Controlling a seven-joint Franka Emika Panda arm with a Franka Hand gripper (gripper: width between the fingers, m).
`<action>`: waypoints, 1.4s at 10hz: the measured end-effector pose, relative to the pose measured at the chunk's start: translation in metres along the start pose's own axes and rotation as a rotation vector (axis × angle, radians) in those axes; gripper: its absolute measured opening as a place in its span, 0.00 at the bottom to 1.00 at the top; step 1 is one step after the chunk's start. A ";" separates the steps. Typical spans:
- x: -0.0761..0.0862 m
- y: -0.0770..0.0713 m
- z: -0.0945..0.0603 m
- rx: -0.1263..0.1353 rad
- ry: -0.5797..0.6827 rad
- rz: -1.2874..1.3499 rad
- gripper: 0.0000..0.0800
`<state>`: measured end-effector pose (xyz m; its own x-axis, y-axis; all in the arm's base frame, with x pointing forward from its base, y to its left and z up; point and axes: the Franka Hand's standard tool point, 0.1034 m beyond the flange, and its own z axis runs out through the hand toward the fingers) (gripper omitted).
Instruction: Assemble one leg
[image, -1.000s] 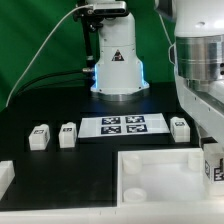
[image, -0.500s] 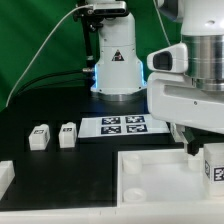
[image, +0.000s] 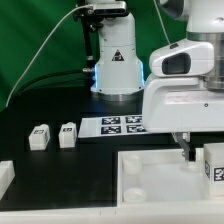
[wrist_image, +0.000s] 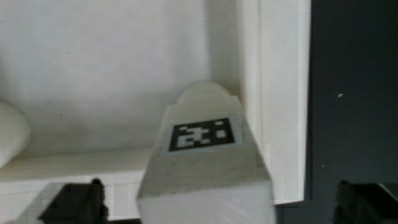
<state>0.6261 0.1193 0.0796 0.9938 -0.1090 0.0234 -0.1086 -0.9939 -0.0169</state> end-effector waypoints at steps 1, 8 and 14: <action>0.000 0.000 0.000 0.000 0.000 0.035 0.68; 0.003 0.001 0.002 0.002 -0.026 0.921 0.36; 0.000 -0.001 0.004 0.031 -0.028 1.481 0.36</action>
Offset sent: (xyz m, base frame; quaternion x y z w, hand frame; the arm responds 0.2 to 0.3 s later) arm 0.0000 0.0000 0.0000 0.0000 0.0000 0.1790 0.9838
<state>0.6262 0.1201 0.0759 -0.0181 -0.9985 -0.0525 -0.9994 0.0196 -0.0287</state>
